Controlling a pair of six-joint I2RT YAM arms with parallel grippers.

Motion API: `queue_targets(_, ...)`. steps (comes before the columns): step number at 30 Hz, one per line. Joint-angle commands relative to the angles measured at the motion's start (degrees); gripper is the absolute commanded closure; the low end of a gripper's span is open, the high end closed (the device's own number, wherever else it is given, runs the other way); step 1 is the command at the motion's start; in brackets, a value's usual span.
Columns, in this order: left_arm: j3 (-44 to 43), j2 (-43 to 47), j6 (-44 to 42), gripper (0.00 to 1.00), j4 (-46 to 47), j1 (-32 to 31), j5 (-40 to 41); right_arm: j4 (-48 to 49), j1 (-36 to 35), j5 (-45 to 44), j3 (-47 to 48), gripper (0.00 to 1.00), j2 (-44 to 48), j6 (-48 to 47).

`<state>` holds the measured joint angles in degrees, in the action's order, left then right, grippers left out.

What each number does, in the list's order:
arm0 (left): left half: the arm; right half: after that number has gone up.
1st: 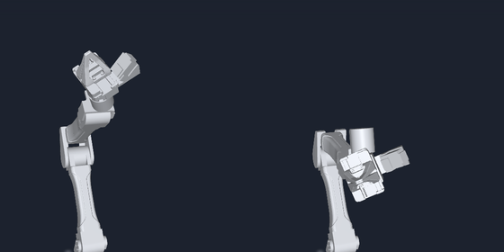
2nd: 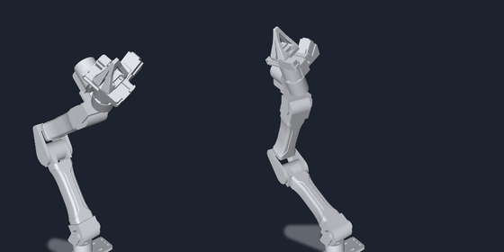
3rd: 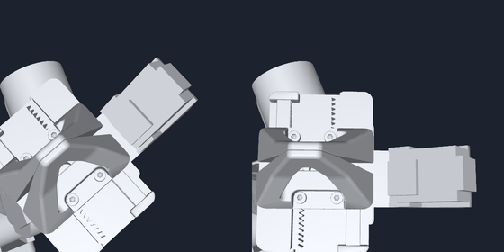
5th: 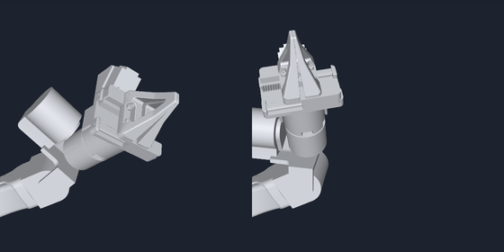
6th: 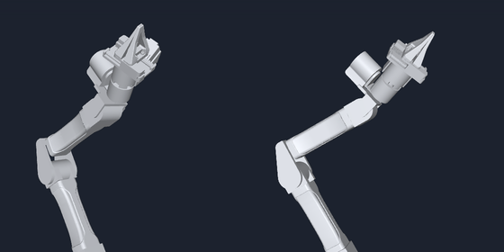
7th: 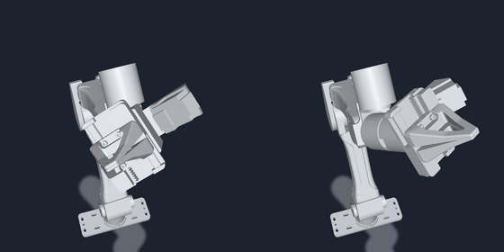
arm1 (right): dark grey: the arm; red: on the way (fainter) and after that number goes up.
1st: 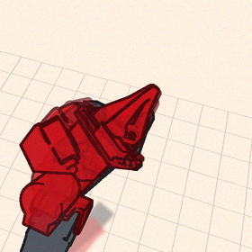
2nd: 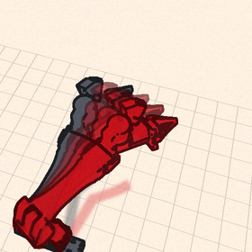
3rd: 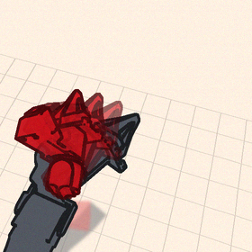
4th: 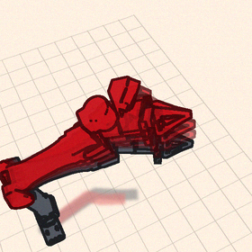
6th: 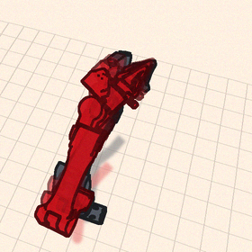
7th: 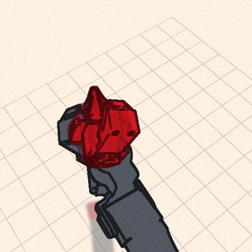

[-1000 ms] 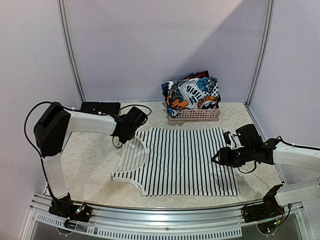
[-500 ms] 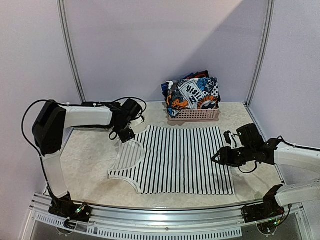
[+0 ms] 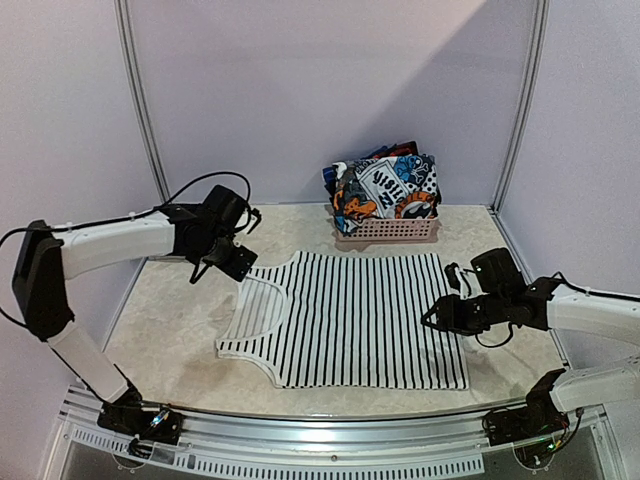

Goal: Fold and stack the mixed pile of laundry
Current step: Smooth out the flattened tank top, then pick up the flattened tank top from the center of the board.

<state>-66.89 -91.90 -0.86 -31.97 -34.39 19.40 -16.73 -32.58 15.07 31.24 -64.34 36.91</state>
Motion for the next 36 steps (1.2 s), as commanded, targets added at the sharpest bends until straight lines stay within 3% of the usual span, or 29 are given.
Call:
queue_targets(1, 6.0, 6.6, 11.0, 0.25, 4.0, -1.9, 0.3, -1.7, -0.7, -1.5, 1.2, 0.48, 1.4, 0.2)
queue_targets(10, 14.1, 17.6, 22.1, 0.28, -3.1, -15.7, 7.3, -9.3, -3.8, -4.8, 1.9, 0.46, 3.9, 1.6)
queue_targets(15, 17.8, 18.7, 25.8, 0.34, -3.3, -22.5, 2.7, -17.3, -5.3, -6.9, 1.5, 0.42, 7.4, 3.7)
queue_targets(20, 19.9, 17.2, 29.0, 0.36, -3.0, -28.6, -1.4, -22.4, -6.5, -8.4, -1.0, 0.27, 13.4, 7.0)
queue_targets(23, 20.3, 17.1, 30.6, 0.37, -3.1, -31.9, -3.2, -23.4, -7.0, -7.2, -2.2, 0.24, 17.0, 8.4)
queue_targets(36, 24.7, 13.8, 31.0, 0.47, 0.8, -40.5, -10.1, -21.3, -7.6, -6.1, -7.6, 0.22, 17.7, 12.2)
